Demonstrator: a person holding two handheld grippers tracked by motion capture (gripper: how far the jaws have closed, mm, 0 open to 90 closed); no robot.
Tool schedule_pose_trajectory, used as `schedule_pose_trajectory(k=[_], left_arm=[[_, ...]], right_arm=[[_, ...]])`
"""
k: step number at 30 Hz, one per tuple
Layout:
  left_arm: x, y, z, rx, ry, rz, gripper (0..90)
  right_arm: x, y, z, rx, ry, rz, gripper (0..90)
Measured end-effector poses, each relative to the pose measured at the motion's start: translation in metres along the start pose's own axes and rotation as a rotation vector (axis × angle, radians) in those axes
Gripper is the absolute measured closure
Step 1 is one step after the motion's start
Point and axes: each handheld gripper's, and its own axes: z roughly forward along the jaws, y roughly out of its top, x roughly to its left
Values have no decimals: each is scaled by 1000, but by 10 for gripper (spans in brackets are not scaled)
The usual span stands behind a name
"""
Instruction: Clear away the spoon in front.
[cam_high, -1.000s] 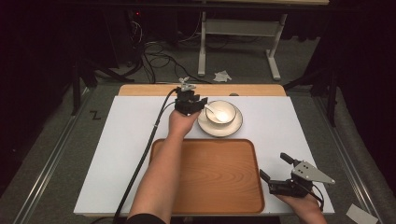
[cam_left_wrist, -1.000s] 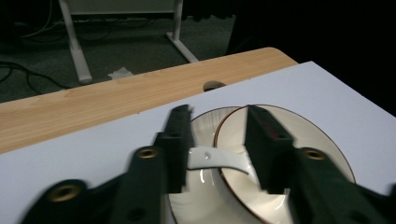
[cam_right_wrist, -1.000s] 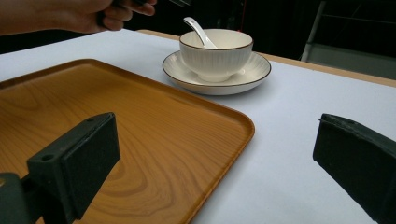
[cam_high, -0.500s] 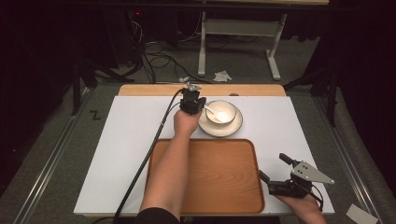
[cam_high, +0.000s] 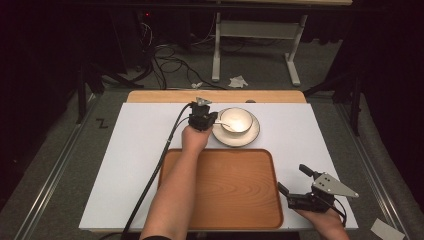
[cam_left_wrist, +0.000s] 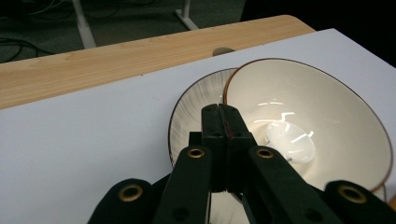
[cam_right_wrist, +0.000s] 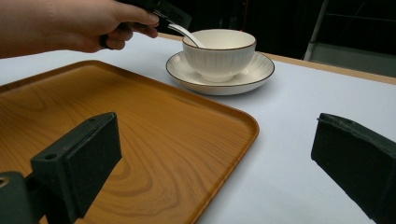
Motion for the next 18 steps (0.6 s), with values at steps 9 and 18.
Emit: schedule_pose_trajectory(k=[9,18], left_arm=[[-1,-16,-11,14,-15,11,900],[-3,-31,-29,-1,-54,0,886]], right_arm=[[0,0,0,3,-4,4,39],[2,1,0,4,3,-1,46]])
